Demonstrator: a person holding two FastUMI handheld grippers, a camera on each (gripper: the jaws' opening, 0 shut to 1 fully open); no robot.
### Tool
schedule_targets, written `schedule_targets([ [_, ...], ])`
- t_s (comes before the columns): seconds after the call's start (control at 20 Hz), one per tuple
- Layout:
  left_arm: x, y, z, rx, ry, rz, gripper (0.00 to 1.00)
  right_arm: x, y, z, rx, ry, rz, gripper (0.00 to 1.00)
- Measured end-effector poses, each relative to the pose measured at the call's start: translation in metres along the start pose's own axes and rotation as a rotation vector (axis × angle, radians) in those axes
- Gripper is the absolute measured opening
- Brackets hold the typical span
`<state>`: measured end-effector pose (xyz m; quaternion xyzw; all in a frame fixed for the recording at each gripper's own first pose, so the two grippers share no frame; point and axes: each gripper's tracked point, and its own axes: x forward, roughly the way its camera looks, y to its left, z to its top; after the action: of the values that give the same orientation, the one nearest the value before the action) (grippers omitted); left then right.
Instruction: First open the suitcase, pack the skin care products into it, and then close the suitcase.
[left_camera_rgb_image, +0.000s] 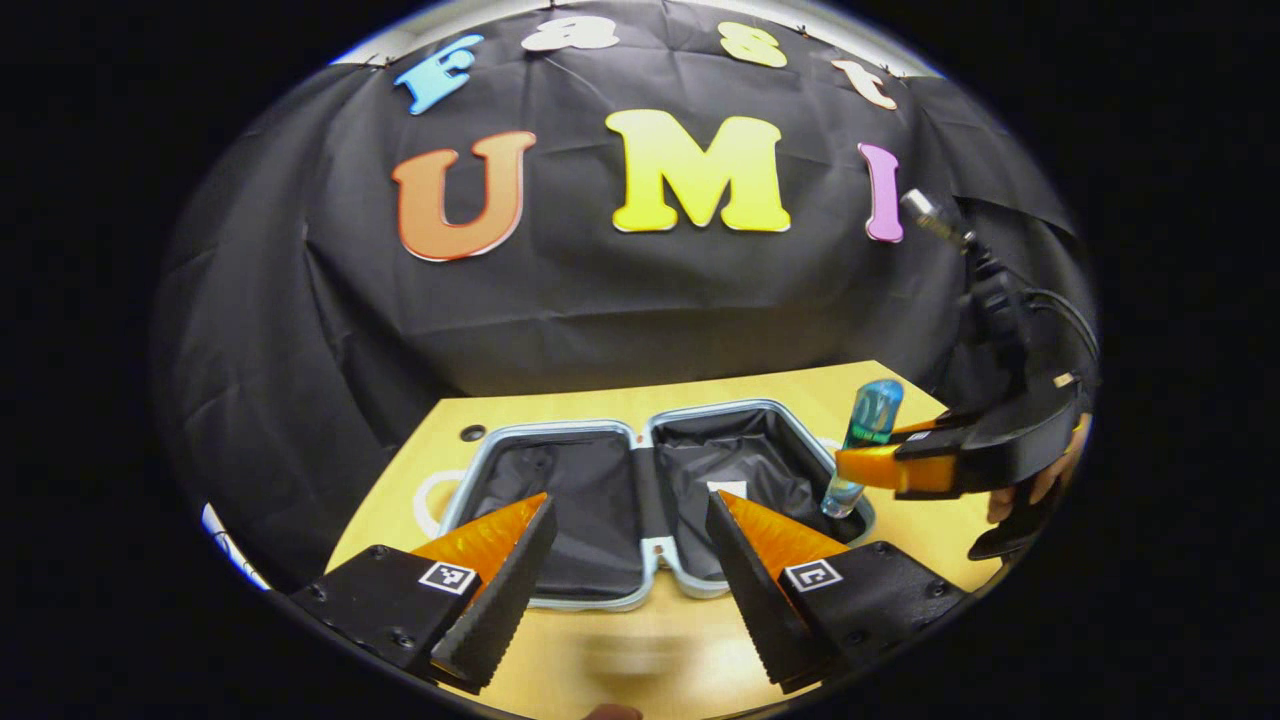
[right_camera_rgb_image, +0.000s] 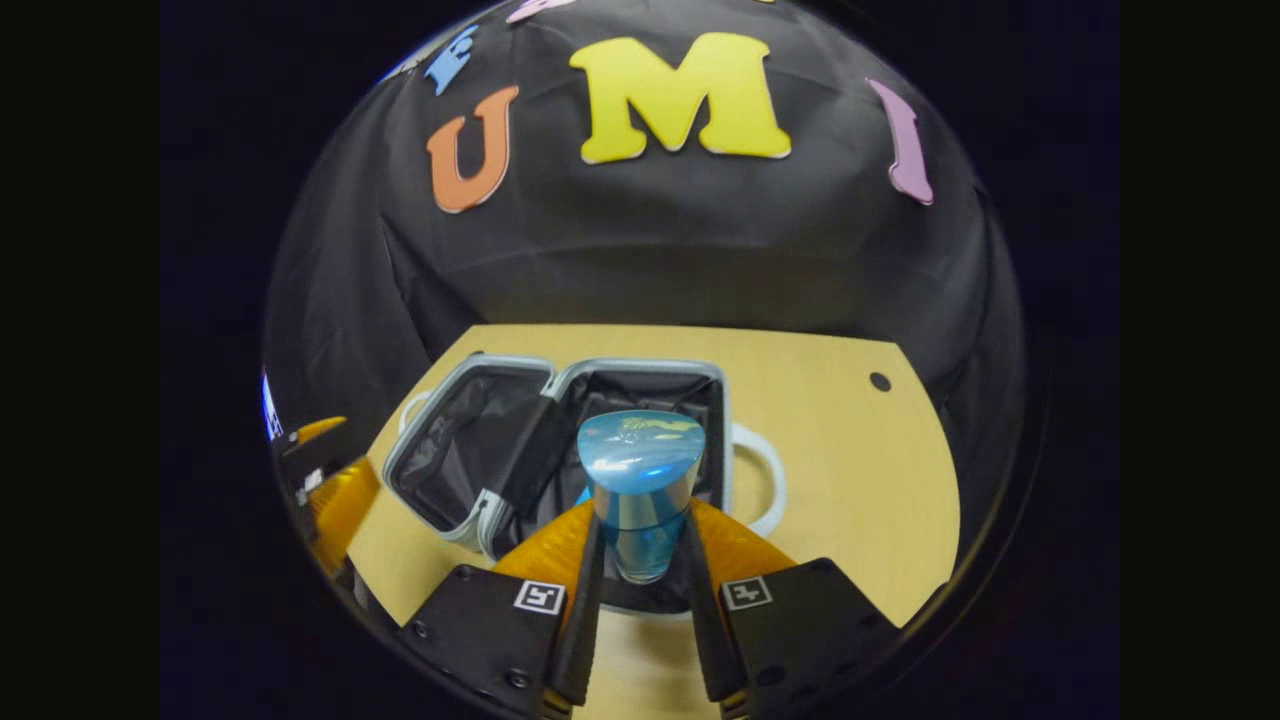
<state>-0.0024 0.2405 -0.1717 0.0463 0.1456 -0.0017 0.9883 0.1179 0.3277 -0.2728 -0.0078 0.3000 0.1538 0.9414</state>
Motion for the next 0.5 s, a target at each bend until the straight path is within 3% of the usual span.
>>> schedule_targets([
  [0.3, -0.016, 0.068, -0.025, -0.022, -0.014, 0.108, 0.96, 0.035, 0.022, -0.042, -0.046, 0.133, 0.001, 0.4],
  [0.5, -0.014, 0.098, -0.042, -0.109, 0.008, 0.154, 0.96, 0.055, 0.029, -0.051, -0.053, 0.199, 0.008, 0.4],
])
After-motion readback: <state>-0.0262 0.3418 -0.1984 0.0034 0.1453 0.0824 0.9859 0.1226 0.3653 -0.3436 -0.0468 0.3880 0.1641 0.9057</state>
